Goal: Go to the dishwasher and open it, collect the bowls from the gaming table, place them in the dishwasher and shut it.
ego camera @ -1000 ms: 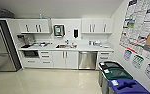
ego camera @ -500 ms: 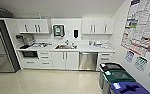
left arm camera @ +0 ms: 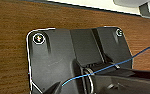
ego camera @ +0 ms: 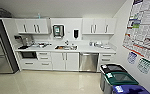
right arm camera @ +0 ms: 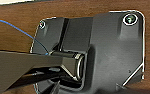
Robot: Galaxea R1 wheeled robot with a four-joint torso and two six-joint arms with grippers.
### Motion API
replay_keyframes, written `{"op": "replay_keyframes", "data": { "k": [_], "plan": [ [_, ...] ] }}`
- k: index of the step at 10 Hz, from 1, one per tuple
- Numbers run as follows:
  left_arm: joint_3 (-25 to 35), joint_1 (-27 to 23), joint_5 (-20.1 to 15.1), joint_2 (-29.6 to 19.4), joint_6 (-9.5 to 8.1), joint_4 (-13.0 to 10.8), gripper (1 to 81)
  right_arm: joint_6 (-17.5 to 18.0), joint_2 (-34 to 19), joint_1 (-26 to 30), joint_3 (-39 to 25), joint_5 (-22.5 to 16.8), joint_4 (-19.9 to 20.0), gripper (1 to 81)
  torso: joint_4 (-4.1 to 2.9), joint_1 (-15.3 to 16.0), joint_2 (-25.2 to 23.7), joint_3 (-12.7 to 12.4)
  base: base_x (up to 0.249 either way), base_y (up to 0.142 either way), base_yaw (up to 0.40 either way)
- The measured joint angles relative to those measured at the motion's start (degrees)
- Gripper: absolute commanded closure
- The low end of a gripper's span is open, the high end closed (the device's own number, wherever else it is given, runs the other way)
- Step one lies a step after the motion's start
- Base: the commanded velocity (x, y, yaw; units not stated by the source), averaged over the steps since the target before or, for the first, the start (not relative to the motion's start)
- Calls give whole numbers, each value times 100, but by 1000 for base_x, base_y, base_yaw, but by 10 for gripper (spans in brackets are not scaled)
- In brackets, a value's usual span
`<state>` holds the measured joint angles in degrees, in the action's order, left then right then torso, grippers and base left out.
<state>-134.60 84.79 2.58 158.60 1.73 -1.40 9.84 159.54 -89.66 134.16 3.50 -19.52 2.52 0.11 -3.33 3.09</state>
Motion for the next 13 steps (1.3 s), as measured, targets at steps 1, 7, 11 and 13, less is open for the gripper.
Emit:
{"op": "replay_keyframes", "data": {
  "k": [1, 7, 11, 13],
  "plan": [
    [0, 2, 0, 0, 0, 0, 10, 2, 0, -2, 0, 0, 0, 10, 0, -2, 0, 0, 116, 0, 0],
    [0, 18, -2, -2, -2, 0, 10, 2, 2, -13, 0, -12, 0, 10, 0, -2, 0, 0, 96, 0, 0],
    [0, 5, -2, 0, 0, 0, 10, 0, 0, 13, 0, -11, 0, 10, 0, -2, 0, 0, 89, 0, 0],
    [0, -15, 5, -2, 0, 0, 10, 2, 2, 13, 0, -9, 0, 10, 0, 2, 2, 0, 93, 0, 0]
  ]
}}
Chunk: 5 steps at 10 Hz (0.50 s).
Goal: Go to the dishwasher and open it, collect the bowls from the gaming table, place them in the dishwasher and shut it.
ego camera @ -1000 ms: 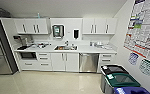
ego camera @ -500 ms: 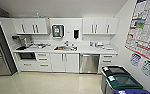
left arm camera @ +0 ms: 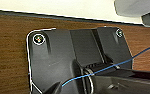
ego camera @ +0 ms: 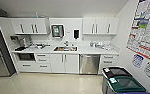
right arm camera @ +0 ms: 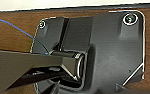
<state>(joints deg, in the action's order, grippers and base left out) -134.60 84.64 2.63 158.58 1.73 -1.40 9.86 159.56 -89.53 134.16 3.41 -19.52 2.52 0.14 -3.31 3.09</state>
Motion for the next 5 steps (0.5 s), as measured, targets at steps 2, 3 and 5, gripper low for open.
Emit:
{"op": "replay_keyframes", "data": {
  "k": [2, 3, 5],
  "plan": [
    [0, 34, -7, 2, 0, 0, 10, 0, 0, -18, 0, -2, 0, 10, 0, -4, -2, 0, 102, 0, 0],
    [0, 30, -7, 2, 0, 0, 10, 0, 0, -13, 0, -2, 0, 10, 0, -2, -2, 0, 102, 0, 0],
    [0, 1, 0, 2, 0, 0, 10, 0, 0, 2, 0, 5, 0, 10, 2, -2, -2, 0, 104, 0, 0]
  ]
}}
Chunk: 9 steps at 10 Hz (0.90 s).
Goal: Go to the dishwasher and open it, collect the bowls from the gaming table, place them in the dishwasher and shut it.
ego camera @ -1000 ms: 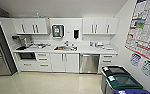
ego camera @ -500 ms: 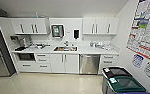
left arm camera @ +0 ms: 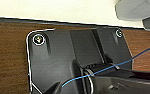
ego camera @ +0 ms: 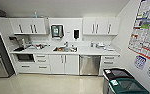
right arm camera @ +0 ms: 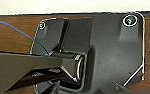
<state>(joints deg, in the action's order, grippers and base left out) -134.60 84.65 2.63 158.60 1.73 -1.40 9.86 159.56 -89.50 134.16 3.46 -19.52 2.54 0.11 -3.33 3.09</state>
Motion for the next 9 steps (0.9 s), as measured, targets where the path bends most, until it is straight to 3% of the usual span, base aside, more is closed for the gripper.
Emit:
{"op": "replay_keyframes", "data": {
  "k": [9],
  "plan": [
    [0, 16, -2, -2, 0, 0, 10, 0, 13, -2, 0, -5, 0, 10, -2, 0, 0, 0, 111, 0, 0]
  ]
}}
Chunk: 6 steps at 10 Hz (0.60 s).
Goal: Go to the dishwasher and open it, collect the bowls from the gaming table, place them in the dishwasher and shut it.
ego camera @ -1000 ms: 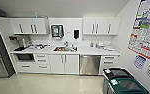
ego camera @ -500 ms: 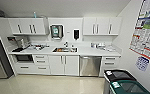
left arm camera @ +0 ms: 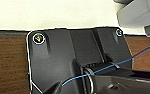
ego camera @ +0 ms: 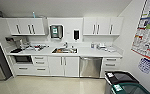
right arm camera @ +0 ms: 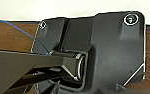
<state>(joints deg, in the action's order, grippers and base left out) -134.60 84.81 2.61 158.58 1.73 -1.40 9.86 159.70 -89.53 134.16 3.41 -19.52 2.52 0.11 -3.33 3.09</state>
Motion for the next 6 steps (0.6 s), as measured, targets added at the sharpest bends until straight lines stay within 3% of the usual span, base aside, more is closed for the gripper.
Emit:
{"op": "replay_keyframes", "data": {
  "k": [6],
  "plan": [
    [-2, 17, -2, -2, 0, 0, 10, -2, 28, -9, 5, -2, -2, 10, 0, -4, 0, 0, 112, 0, 0]
  ]
}}
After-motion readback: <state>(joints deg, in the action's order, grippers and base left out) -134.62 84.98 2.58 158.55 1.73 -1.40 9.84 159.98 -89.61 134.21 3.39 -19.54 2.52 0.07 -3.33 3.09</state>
